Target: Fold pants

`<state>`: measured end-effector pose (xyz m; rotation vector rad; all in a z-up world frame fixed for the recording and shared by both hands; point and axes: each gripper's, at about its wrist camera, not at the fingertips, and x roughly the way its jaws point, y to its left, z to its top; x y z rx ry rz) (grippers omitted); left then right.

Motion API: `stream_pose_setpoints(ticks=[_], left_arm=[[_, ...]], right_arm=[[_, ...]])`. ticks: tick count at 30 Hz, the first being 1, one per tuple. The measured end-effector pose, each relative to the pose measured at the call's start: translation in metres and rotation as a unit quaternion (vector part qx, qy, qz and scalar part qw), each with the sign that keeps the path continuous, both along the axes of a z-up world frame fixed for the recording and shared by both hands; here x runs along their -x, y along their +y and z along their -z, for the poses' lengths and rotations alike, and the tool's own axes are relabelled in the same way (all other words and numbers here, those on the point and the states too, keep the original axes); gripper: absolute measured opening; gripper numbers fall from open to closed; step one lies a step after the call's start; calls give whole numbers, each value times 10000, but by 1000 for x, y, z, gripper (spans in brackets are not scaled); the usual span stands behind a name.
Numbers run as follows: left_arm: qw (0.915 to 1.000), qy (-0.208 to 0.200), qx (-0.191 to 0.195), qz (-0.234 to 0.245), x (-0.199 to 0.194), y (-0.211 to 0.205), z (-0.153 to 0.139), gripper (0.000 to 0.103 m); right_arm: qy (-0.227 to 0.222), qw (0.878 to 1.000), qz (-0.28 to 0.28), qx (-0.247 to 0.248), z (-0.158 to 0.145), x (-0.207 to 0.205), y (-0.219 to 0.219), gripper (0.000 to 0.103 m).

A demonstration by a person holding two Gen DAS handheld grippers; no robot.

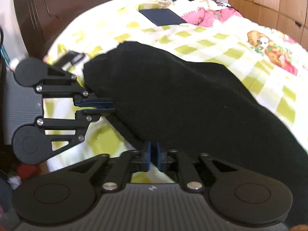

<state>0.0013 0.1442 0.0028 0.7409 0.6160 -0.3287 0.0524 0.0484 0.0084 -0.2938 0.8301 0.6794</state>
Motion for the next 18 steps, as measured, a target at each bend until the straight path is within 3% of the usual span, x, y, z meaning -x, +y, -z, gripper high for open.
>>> stream_pose_setpoints(ticks=[3,6,9,13,16,18], left_arm=[[9995,28,-299,117,3,-3,9,31],[9998,-64,-203,-1,4,4,3,45],[9998,-58,-173,53,4,9,2,46],[9990,-58,-352,276,1,7,11,46],[9994,-104,-273,202,-12,6,15,46],[9998,-110,-134,73,-22,8,14,47]], right_arm=[[-96,9996,-155,214,7,-1,7,26],[-322,9980,-315,446,12,-2,18,30],[-312,9969,-497,523,12,0,24,30],[-342,9952,-577,714,18,-1,32,40],[-310,9959,-442,721,25,-12,41,37],[-164,9979,-235,574,23,-22,42,25]])
